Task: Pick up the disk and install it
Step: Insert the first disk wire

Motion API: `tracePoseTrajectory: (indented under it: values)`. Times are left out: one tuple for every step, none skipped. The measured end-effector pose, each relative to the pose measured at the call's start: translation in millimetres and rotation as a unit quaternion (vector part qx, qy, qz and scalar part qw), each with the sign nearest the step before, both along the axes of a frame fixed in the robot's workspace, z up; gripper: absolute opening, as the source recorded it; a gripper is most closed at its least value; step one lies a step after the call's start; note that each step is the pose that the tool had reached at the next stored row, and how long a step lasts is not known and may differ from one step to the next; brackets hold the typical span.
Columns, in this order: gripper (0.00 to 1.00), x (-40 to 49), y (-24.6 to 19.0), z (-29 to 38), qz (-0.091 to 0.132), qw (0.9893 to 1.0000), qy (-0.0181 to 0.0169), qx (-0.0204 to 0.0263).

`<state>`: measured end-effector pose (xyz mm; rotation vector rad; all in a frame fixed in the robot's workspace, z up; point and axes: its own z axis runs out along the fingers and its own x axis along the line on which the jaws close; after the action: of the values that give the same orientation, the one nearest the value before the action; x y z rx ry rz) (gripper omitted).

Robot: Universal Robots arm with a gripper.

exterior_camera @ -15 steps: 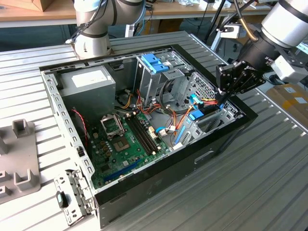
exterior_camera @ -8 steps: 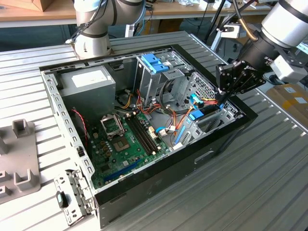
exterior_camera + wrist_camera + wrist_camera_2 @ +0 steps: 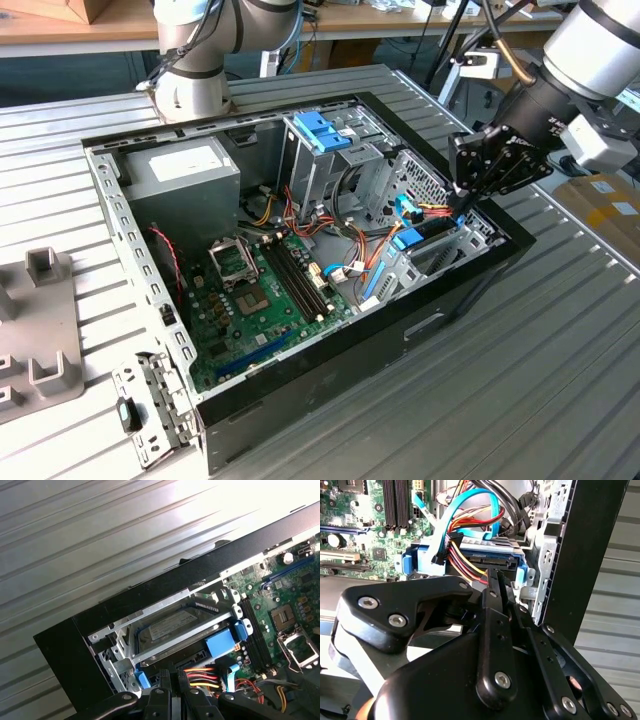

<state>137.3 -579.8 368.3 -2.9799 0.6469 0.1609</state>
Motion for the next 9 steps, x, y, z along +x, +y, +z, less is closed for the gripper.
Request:
tracePoseTrajectory:
  values:
    - [0.17, 0.0, 0.0, 0.0, -0.001, 1.0000, 0.0000, 0.0000]
    - [0.17, 0.0, 0.0, 0.0, -0.002, 1.0000, 0.0000, 0.0000]
    - [0.17, 0.0, 0.0, 0.0, -0.004, 1.0000, 0.0000, 0.0000]
    - [0.17, 0.0, 0.0, -0.1, -0.005, 1.0000, 0.0000, 0.0000]
    - [0.17, 0.0, 0.0, -0.1, -0.006, 1.0000, 0.0000, 0.0000]
    - [0.17, 0.0, 0.0, -0.1, -0.007, 1.0000, 0.0000, 0.0000]
    - [0.17, 0.0, 0.0, 0.0, -0.008, 1.0000, 0.0000, 0.0000]
    - [0.17, 0.0, 0.0, 0.0, -0.009, 1.0000, 0.0000, 0.0000]
    - [0.17, 0.0, 0.0, -0.1, -0.009, 1.0000, 0.0000, 0.0000]
